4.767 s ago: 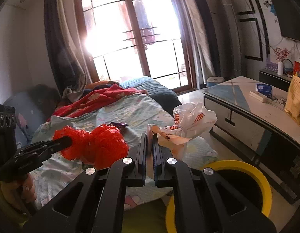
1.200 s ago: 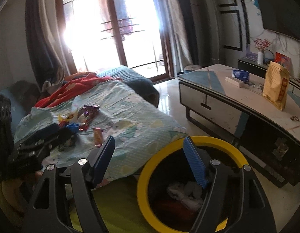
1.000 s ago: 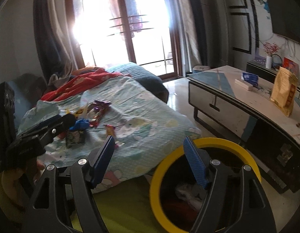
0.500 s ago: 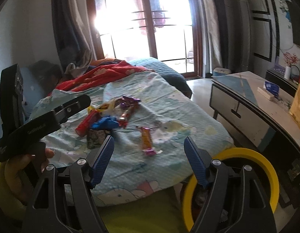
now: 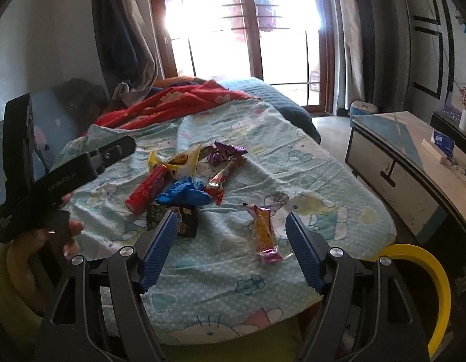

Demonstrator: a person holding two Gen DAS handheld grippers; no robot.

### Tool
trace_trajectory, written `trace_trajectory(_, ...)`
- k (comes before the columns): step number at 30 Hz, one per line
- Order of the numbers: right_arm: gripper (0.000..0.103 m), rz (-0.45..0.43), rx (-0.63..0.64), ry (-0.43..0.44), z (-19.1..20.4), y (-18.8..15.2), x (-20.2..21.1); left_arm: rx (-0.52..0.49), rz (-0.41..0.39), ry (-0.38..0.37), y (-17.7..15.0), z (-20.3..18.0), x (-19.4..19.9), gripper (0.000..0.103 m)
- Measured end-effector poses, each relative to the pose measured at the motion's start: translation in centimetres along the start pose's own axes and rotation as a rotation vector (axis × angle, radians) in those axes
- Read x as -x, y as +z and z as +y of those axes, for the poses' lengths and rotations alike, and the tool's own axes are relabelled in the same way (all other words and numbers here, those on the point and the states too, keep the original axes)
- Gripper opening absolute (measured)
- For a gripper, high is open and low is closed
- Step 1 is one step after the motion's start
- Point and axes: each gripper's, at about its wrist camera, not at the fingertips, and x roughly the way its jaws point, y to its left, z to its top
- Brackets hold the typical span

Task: Collect trash
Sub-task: 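Move the left tool back toward the remaining trash on the bed, then close the left tool on the red tube while the right tool grasps the pink snack wrapper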

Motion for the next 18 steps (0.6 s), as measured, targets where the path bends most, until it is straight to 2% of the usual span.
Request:
trace_trajectory(8, 0.072, 0.088, -0.017, -0.033, -1.0, -0.6, -4.3, 0.059, 0.092, 0.057, -0.8, 3.2, -2.3, 0.092)
trace_trajectory(14, 0.071, 0.140, -0.059, -0.036, -2.2, -1.5, -6.6, 0.093, 0.173, 0.043, -2.0, 4.2, -4.1, 0.077)
trace_trajectory(15, 0.069, 0.147, -0.066, -0.034, -2.3, -1.7, -6.9, 0.097, 0.180, 0.040, -2.2, 4.3, -4.3, 0.073)
trace_trajectory(18, 0.060, 0.166, -0.081, -0.027, -2.7, -2.1, -7.5, 0.112, 0.207, 0.032, -2.6, 4.5, -4.8, 0.069)
